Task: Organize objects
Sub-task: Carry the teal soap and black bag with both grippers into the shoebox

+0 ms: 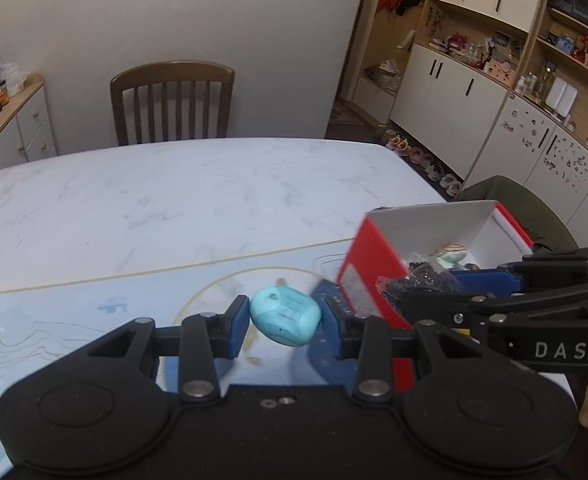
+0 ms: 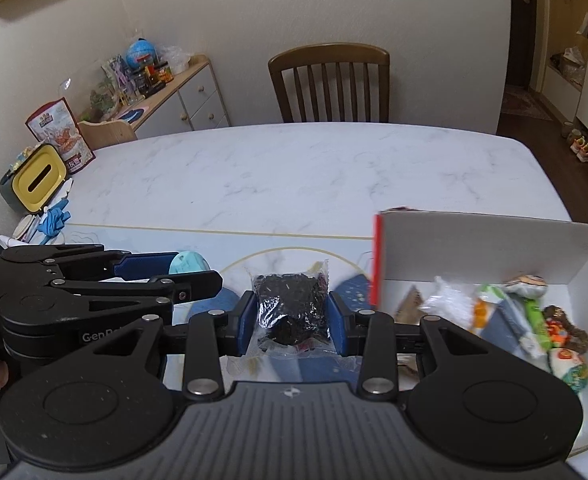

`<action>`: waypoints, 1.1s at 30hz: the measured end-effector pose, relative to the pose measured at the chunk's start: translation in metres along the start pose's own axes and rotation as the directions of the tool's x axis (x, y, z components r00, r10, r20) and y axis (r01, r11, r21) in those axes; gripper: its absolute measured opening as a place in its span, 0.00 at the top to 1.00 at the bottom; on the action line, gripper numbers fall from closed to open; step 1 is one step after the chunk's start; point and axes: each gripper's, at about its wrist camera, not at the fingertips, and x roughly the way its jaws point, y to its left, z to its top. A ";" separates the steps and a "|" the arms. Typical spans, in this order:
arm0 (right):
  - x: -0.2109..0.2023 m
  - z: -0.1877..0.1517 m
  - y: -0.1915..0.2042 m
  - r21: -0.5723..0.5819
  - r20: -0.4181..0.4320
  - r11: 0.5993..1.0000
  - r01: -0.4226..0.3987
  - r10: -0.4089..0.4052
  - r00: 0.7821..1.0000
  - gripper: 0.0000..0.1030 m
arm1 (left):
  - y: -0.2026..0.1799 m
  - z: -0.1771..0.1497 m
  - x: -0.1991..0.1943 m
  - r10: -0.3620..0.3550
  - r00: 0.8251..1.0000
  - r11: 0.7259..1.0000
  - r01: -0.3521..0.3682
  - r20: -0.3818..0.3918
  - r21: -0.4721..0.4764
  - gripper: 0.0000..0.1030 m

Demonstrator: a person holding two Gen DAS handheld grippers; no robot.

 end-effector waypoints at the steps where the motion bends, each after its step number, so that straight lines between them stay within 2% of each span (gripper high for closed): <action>1: -0.004 -0.001 -0.006 0.003 0.004 1.000 0.000 0.000 1.000 0.64 | -0.007 0.001 -0.001 0.000 1.000 1.000 0.000 0.003 0.006 0.64; 11: -0.040 -0.015 -0.068 0.039 0.041 0.999 0.013 -0.014 0.999 0.64 | -0.073 0.003 0.006 -0.017 1.000 0.998 0.016 0.005 0.057 0.64; 19: -0.060 -0.030 -0.124 0.089 0.050 0.994 0.059 -0.064 0.997 0.64 | -0.122 0.002 0.021 -0.042 0.999 0.993 0.043 -0.016 0.106 0.64; 27: -0.070 -0.040 -0.171 0.112 0.050 0.986 0.121 -0.127 0.991 0.64 | -0.162 0.000 0.045 -0.074 0.995 0.985 0.085 -0.072 0.152 0.64; 33: -0.062 -0.045 -0.196 0.114 0.026 0.982 0.150 -0.154 0.988 0.64 | -0.179 -0.006 0.068 -0.072 0.988 0.982 0.094 -0.135 0.162 0.64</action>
